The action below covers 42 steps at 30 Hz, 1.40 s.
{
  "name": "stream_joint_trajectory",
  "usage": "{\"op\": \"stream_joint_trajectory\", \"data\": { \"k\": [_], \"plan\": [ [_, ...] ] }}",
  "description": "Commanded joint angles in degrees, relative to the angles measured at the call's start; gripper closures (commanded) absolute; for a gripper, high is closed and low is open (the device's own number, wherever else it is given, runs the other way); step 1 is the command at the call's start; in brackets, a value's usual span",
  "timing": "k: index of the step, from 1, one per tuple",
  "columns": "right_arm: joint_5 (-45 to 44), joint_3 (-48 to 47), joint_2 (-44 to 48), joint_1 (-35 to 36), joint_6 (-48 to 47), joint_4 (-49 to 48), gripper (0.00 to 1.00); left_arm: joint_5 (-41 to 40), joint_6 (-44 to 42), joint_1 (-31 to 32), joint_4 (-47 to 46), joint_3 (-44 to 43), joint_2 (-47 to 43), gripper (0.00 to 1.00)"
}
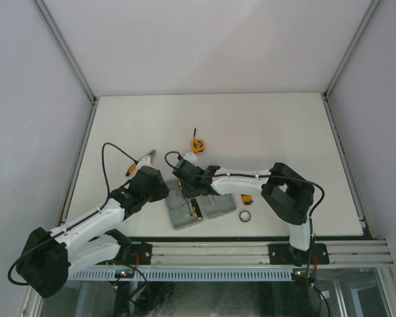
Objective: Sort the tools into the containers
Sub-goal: Adjust the screwdriver in the storage box.
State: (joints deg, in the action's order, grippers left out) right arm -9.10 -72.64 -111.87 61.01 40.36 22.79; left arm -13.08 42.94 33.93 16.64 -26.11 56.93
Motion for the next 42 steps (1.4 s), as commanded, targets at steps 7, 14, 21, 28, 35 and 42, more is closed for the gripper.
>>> {"op": "stream_joint_trajectory", "data": {
  "k": [7,14,21,28,35,42],
  "plan": [
    [6.6,5.26,5.68,-1.71,-2.66,4.21,0.8,1.31,0.88,-0.28,-1.3,1.49,-0.54,0.57],
    [8.36,-0.37,11.45,-3.59,-7.29,0.65,0.69,-0.49,1.03,-0.34,2.11,0.95,-3.71,0.54],
    [1.59,1.24,18.59,-3.37,-8.65,2.87,0.64,-0.03,1.61,-0.36,2.47,1.55,-4.22,0.53],
    [-5.94,12.02,25.21,-1.55,-6.18,3.39,0.64,-0.14,0.87,-0.36,2.24,1.09,-4.49,0.53],
    [-0.1,17.03,24.68,-1.51,-5.22,-0.15,0.65,0.95,-0.62,-0.36,2.12,0.38,-3.23,0.55],
    [2.67,17.26,21.88,-2.69,-3.31,-5.18,0.66,0.48,-1.23,-0.36,3.13,0.26,-3.46,0.55]
  ]
}}
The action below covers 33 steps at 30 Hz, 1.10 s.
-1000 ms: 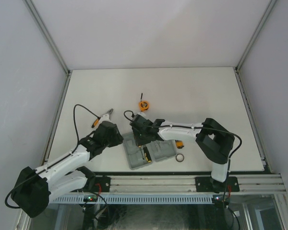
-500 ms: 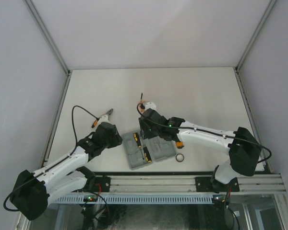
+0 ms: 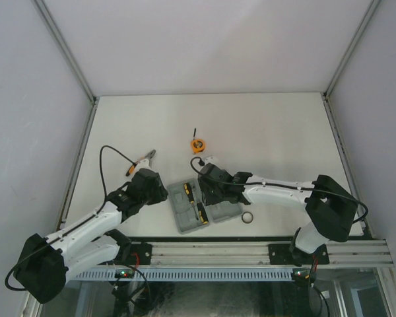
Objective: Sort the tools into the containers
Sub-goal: Adjust the storage box at the center of the board.
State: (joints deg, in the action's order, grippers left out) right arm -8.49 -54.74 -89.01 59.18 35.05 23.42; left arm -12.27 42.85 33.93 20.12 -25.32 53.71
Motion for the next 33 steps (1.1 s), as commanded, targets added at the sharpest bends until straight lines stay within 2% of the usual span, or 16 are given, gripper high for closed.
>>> {"op": "stream_joint_trajectory", "data": {
  "k": [1,9,14,21,25,29,33],
  "plan": [
    [2.36,-0.68,-1.46,-1.06,2.22,-6.33,0.66,-0.38,-1.11,-0.36,-0.39,-0.54,-0.26,0.55],
    [1.2,-1.34,-4.87,-2.32,2.92,-5.91,0.75,-0.94,-1.01,-0.36,-0.34,-0.65,-0.17,0.55],
    [1.28,-2.0,-7.26,-2.67,3.3,-5.86,0.77,-1.31,-0.93,-0.35,-0.32,-0.71,-0.23,0.54],
    [0.31,-2.05,-9.52,-5.33,5.46,-7.91,0.77,-6.52,-0.22,-0.36,3.06,-2.8,-2.11,0.44],
    [0.71,-2.72,-10.37,-7.23,5.78,-9.47,0.78,-9.5,-0.74,-0.36,5.8,-5.37,-1.81,0.41],
    [1.42,-5.4,-11.81,-8.4,4.35,-10.35,0.77,-10.4,-0.88,-0.35,6.82,-7.14,-0.68,0.35],
    [3.19,-8.37,-11.84,-9.07,1.34,-11.45,0.76,-10.73,-0.82,-0.36,7.19,-8.0,-0.65,0.35]
  ]
}}
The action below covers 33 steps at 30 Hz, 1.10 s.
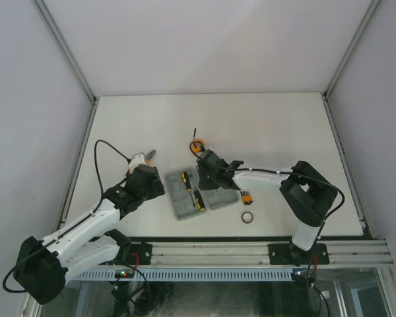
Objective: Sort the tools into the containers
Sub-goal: Adjust the storage box at the center of the board.
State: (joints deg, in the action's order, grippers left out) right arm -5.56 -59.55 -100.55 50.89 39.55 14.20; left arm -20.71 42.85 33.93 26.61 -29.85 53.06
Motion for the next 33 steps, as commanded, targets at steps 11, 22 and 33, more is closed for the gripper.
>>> {"op": "stream_joint_trajectory", "data": {
  "k": [11,22,33],
  "plan": [
    [-5.48,-4.8,12.47,-1.61,-10.09,3.11,0.65,-1.82,-2.65,-0.4,1.3,-5.09,0.5,0.36],
    [-9.22,8.77,28.85,-5.9,-5.97,7.31,0.56,-0.72,-4.09,-0.55,1.58,-8.47,3.62,0.36],
    [-8.39,20.99,43.49,-11.6,-0.78,12.34,0.54,1.62,-4.08,-4.38,1.57,-11.22,5.35,0.36]
  ]
}}
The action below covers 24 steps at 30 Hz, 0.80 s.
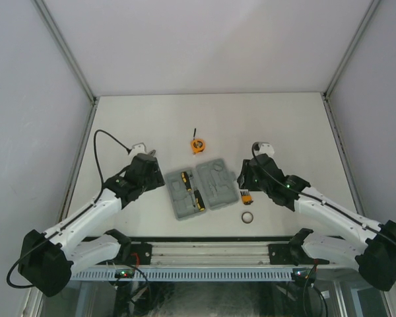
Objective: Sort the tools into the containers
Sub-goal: Adjust the storage box at the center of the board.
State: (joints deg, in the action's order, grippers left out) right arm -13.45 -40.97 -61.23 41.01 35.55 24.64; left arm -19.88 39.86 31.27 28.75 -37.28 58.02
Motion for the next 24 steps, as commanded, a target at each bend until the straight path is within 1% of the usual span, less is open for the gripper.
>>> {"op": "stream_joint_trajectory", "data": {
  "k": [1,5,6,8,16,19,24],
  "plan": [
    [-0.26,3.37,5.21,-2.23,3.81,2.28,0.54,1.13,-1.09,-2.29,-0.47,-3.94,0.54,0.36],
    [0.88,6.92,9.22,-4.05,5.77,3.71,0.54,2.28,-1.1,-3.14,-0.41,-4.05,0.66,0.36],
    [1.15,7.5,9.95,-4.36,6.06,4.45,0.54,2.34,-1.1,-4.39,-0.45,-3.95,0.55,0.36],
    [1.39,8.42,11.13,-4.54,6.39,5.64,0.52,2.55,-1.1,-4.98,-0.4,-3.77,0.52,0.36],
    [3.88,10.13,10.5,-4.39,7.66,8.95,0.45,3.87,-1.1,-5.14,-1.46,-2.92,1.03,0.37],
    [4.11,10.51,10.19,-3.22,9.07,9.35,0.43,4.5,-1.05,-5.1,-2.05,-2.48,1.29,0.37],
    [0.76,10.62,7.44,0.99,12.75,10.54,0.39,5.5,-0.77,-5.12,-2.88,-1.88,1.87,0.38]
  ]
}}
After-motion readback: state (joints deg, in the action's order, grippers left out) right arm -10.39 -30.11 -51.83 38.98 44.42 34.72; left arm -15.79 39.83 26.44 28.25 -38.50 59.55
